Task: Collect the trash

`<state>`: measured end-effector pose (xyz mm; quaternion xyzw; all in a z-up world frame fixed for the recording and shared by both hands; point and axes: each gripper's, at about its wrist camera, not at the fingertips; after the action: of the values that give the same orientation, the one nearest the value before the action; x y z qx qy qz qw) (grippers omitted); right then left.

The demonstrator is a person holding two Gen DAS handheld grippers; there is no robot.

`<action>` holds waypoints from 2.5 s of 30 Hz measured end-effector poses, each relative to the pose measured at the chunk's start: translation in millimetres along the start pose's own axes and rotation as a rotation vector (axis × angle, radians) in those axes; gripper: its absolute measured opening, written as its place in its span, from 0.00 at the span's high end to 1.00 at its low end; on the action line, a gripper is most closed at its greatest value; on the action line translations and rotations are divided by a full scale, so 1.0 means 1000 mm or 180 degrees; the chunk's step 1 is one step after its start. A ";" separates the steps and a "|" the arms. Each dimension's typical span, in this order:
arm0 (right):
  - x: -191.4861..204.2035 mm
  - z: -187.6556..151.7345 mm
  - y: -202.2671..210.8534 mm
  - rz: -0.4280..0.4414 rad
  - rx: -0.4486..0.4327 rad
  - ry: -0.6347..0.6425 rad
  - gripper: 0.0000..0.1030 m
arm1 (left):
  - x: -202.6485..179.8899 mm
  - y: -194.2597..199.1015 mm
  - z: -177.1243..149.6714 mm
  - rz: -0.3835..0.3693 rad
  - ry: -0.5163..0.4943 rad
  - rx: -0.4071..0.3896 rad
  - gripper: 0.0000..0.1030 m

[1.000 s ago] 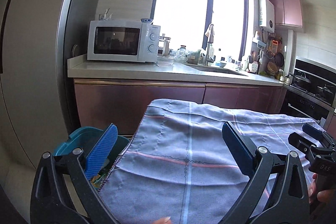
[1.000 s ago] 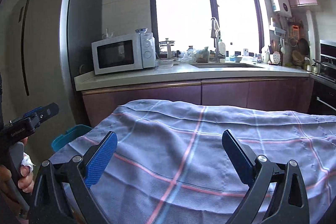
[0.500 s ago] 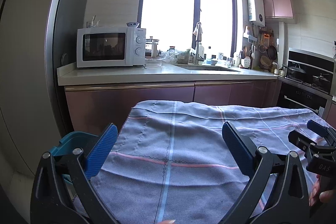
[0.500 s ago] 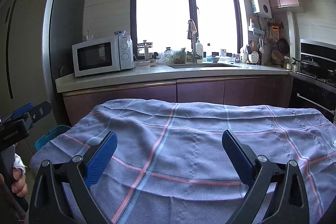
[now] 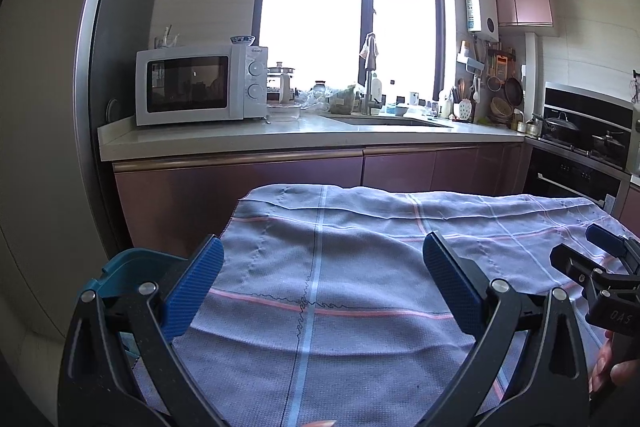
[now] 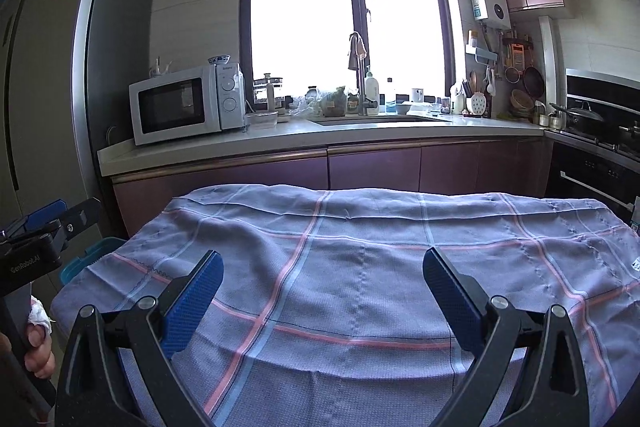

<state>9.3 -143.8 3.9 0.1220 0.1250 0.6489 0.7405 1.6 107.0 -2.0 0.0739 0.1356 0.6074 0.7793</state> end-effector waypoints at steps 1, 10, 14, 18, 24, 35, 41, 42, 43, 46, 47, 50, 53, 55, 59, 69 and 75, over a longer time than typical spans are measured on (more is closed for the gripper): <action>-0.001 0.000 0.000 -0.0001 -0.0005 -0.0004 0.06 | 0.000 0.000 0.000 0.0001 -0.0006 -0.0007 0.05; -0.003 0.001 0.000 -0.0001 -0.0002 -0.0017 0.06 | -0.004 -0.002 0.001 -0.0021 -0.0032 -0.0020 0.05; -0.003 0.001 0.001 -0.0002 -0.0011 -0.0019 0.06 | -0.005 -0.002 0.001 -0.0020 -0.0047 -0.0024 0.05; -0.004 0.002 0.001 -0.0001 -0.0016 -0.0025 0.06 | -0.007 -0.001 0.001 -0.0016 -0.0071 -0.0033 0.05; -0.003 0.001 0.001 -0.0014 -0.0014 -0.0035 0.06 | -0.006 -0.001 0.001 0.0005 -0.0058 -0.0049 0.05; -0.002 0.002 0.002 -0.0026 -0.0059 -0.0051 0.06 | -0.010 0.005 0.003 0.0038 -0.0099 -0.0113 0.05; -0.002 0.002 0.002 -0.0021 -0.0067 -0.0062 0.06 | -0.011 0.007 0.003 0.0048 -0.0115 -0.0136 0.05; -0.003 0.003 0.002 -0.0023 -0.0071 -0.0060 0.06 | -0.011 0.006 0.004 0.0048 -0.0114 -0.0135 0.05; -0.002 0.003 0.003 -0.0030 -0.0073 -0.0058 0.06 | -0.011 0.007 0.004 0.0050 -0.0117 -0.0138 0.05; -0.002 0.004 0.003 -0.0028 -0.0082 -0.0060 0.06 | -0.010 0.007 0.006 0.0052 -0.0122 -0.0146 0.05; -0.002 0.004 0.003 -0.0026 -0.0083 -0.0056 0.06 | -0.010 0.007 0.007 0.0052 -0.0125 -0.0147 0.05; -0.001 0.005 0.003 -0.0024 -0.0085 -0.0054 0.06 | -0.010 0.007 0.007 0.0054 -0.0125 -0.0147 0.05; -0.001 0.006 0.003 -0.0020 -0.0090 -0.0055 0.06 | -0.010 0.007 0.006 0.0055 -0.0120 -0.0147 0.05; -0.001 0.006 0.003 -0.0026 -0.0089 -0.0052 0.06 | -0.010 0.007 0.007 0.0055 -0.0123 -0.0149 0.05; -0.001 0.007 0.002 -0.0013 -0.0092 -0.0050 0.06 | -0.010 0.007 0.007 0.0056 -0.0125 -0.0150 0.05; 0.001 0.008 0.003 -0.0013 -0.0104 -0.0059 0.06 | -0.009 0.007 0.007 0.0052 -0.0117 -0.0149 0.05; 0.001 0.008 0.002 -0.0020 -0.0099 -0.0056 0.06 | -0.009 0.007 0.007 0.0050 -0.0123 -0.0146 0.05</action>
<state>9.9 -142.7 12.3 0.1157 0.1087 0.6474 0.7455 -4.8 100.2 7.9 0.0688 0.1060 0.6149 0.7784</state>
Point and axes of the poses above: each gripper's, at about its wrist camera, not at the fingertips, and y roughly against the way its jaws point, x to its left, z to its top, and after that the axes turned 14 degrees about -z, right-handed
